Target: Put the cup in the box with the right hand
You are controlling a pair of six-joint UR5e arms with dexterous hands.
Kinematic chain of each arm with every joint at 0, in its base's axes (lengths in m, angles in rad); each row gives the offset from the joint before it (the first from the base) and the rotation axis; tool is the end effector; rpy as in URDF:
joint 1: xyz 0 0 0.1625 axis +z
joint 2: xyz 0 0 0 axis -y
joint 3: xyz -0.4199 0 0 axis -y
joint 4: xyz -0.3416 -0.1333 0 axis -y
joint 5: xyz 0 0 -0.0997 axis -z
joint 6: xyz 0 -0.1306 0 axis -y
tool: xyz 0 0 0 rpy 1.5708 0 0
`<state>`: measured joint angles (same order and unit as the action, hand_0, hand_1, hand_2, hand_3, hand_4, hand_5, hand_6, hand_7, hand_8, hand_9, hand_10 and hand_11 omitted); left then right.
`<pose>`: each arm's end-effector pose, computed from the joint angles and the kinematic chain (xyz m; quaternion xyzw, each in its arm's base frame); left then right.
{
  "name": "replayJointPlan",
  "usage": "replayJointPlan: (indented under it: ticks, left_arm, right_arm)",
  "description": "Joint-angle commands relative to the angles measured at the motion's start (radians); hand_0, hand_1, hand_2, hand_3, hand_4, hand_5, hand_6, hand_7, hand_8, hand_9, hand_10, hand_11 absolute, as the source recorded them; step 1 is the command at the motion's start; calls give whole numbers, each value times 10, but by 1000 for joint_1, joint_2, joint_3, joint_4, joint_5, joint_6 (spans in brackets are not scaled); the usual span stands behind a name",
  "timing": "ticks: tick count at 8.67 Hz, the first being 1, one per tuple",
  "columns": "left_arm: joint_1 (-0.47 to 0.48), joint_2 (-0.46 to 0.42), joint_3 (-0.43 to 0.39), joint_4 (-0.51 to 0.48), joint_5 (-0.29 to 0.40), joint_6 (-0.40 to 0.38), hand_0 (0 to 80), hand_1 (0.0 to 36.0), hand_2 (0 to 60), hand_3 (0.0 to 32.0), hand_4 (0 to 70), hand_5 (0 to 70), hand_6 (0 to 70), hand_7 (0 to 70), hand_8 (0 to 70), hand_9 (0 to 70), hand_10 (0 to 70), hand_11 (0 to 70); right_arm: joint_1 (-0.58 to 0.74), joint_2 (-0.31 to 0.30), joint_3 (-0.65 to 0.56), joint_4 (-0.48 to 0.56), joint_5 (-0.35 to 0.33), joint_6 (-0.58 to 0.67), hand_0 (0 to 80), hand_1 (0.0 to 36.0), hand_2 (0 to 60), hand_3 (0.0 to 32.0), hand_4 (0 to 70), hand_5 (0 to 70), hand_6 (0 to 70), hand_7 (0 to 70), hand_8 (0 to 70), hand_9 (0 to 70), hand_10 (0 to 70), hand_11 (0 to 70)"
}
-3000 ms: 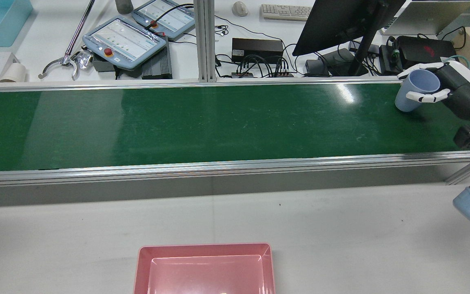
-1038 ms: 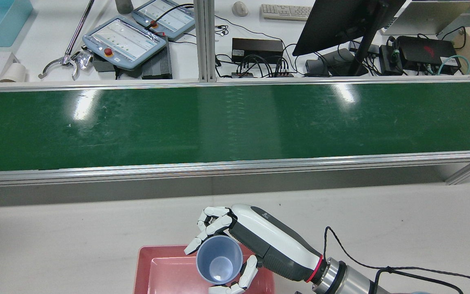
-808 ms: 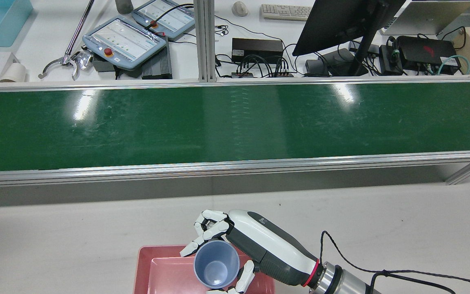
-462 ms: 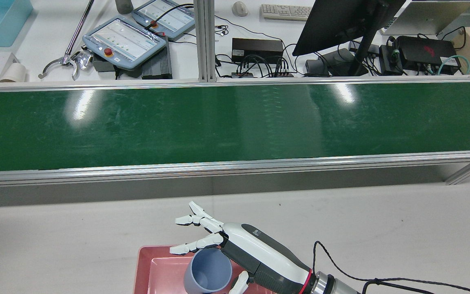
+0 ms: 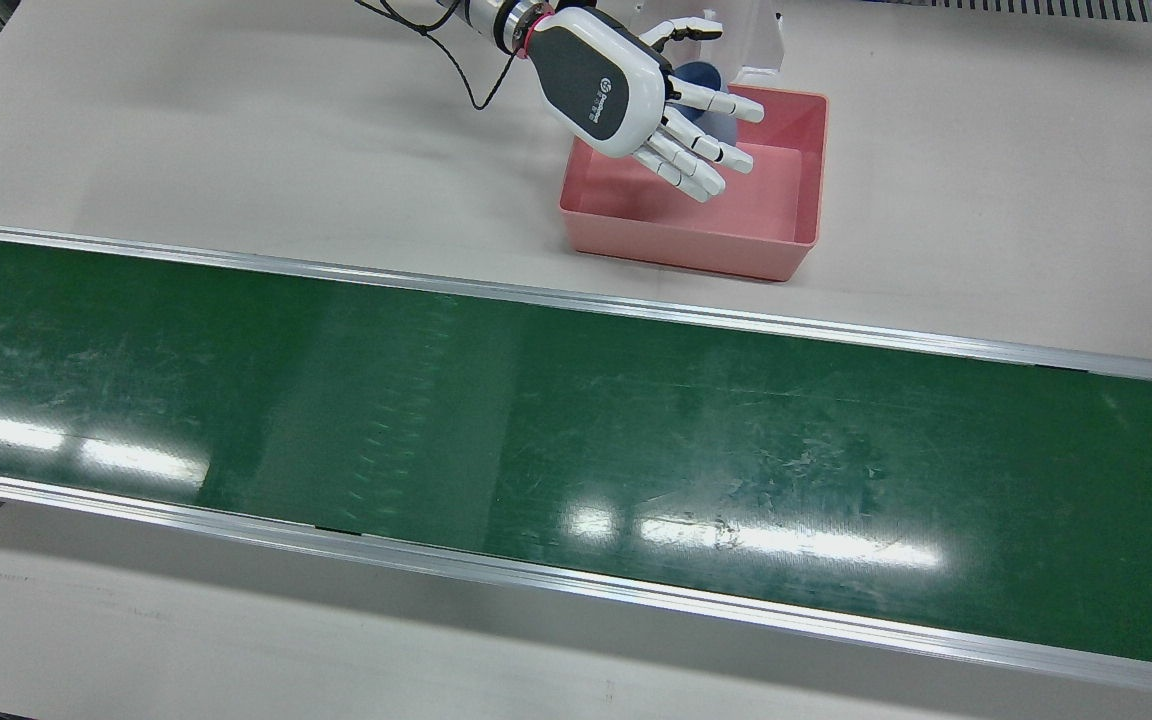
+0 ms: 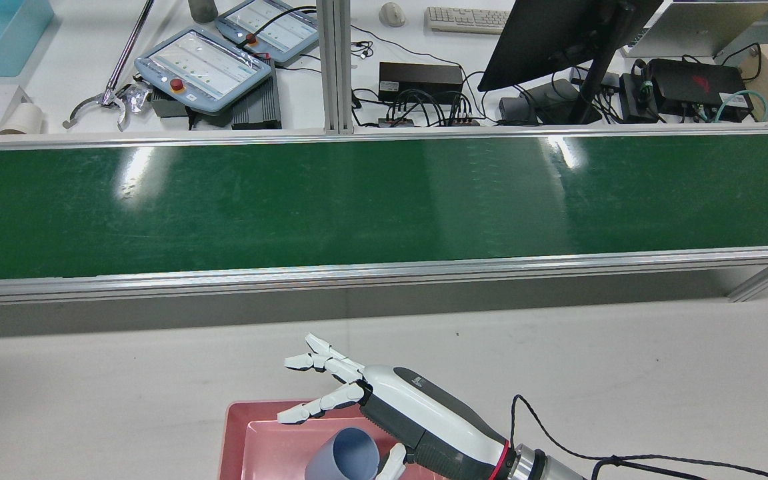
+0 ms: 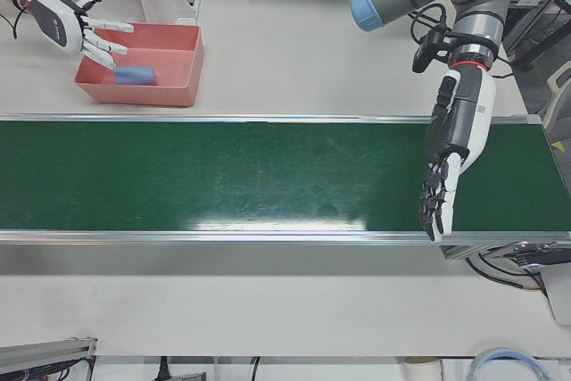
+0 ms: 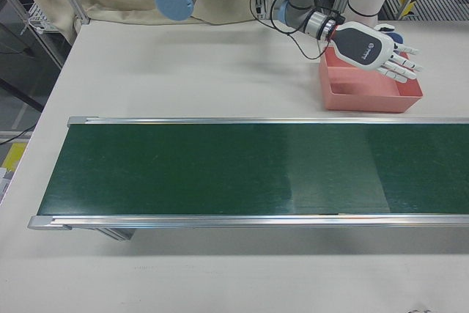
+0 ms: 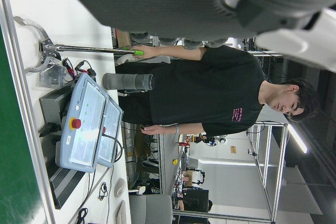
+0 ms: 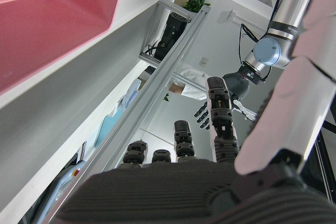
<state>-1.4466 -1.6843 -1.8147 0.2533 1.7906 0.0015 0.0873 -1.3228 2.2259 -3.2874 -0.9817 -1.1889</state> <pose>-0.0415 -0.5138 0.5461 -0.1186 0.7326 -0.6589 0.1231 -0.4423 -0.2454 0.2992 -0.0154 -0.8862 0.3473 0.3062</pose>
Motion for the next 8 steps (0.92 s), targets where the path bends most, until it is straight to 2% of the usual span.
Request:
replayJointPlan:
  ticks: [1,2,3,4,5,6,7,8]
  left_arm:
    - [0,0,0,0,0,0,0,0,0,0,0,0,0,0,0,0,0,0]
    - [0,0,0,0,0,0,0,0,0,0,0,0,0,0,0,0,0,0]
    - [0,0,0,1,0,0,0,0,0,0,0,0,0,0,0,0,0,0]
    - [0,0,0,0,0,0,0,0,0,0,0,0,0,0,0,0,0,0]
    - [0,0,0,0,0,0,0,0,0,0,0,0,0,0,0,0,0,0]
    - [0,0,0,0,0,0,0,0,0,0,0,0,0,0,0,0,0,0]
    - [0,0,0,0,1,0,0,0,0,0,0,0,0,0,0,0,0,0]
    - [0,0,0,0,1,0,0,0,0,0,0,0,0,0,0,0,0,0]
  right_arm:
    - [0,-1,0,0,0,2,455,89,106,0,210,32,60,223,2,51,48,81]
    - [11,-3,20,-3,0,8,436,122,227,0,169,34,68,256,9,68,52,88]
    - [61,-3,76,-8,-3,14,466,118,174,0,216,48,104,413,72,177,82,132]
    - [162,-12,136,-21,-3,14,490,127,162,0,289,64,155,627,171,342,132,205]
    - [289,-32,171,-56,-2,29,471,132,268,0,328,72,209,700,286,513,189,283]
    - [405,-33,167,-119,-2,105,457,133,341,0,384,81,265,700,390,650,263,386]
    - [517,-45,153,-205,-6,214,474,85,188,0,483,88,296,700,448,700,315,453]
    - [626,-88,137,-248,-15,289,471,149,431,0,499,112,347,700,549,700,410,577]
